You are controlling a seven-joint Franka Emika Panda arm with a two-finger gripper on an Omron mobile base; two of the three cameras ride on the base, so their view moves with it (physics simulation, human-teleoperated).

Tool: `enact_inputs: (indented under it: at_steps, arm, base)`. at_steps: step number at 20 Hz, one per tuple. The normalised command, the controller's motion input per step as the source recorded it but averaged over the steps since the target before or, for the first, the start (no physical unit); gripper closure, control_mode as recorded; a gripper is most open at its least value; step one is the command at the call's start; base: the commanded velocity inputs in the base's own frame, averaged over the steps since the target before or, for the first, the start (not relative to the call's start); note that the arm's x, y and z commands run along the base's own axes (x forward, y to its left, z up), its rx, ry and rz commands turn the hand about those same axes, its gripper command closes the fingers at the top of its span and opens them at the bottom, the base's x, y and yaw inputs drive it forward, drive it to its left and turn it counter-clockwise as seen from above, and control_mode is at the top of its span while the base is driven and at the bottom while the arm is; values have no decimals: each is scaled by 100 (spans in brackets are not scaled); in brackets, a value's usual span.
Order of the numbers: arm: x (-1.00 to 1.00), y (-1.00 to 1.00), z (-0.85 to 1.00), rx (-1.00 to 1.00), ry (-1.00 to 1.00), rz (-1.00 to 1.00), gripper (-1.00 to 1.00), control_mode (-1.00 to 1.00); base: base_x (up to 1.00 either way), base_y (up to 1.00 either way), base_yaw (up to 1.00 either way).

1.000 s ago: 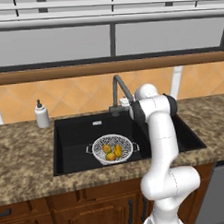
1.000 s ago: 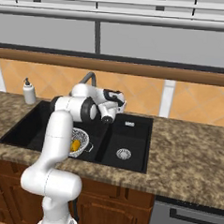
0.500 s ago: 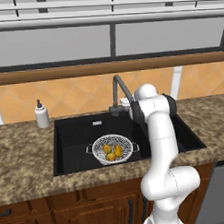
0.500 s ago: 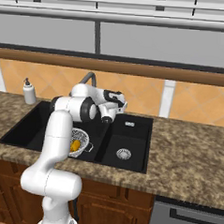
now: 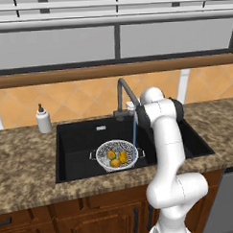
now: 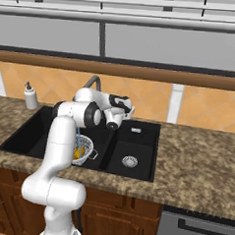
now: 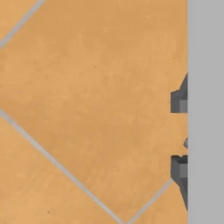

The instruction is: Put the colander in the sink, put the mango, mango, mango in the colander, and turn on the sink faucet and pour water over the colander.

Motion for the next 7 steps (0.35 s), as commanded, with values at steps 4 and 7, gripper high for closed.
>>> enact_inputs:
  at_steps: [4,7]
  arm:
    - [0,-59,-29,0,0,0,100,-100]
    - [0,-60,-28,0,0,0,100,-100]
  base:
    - [0,0,0]
    - [0,0,0]
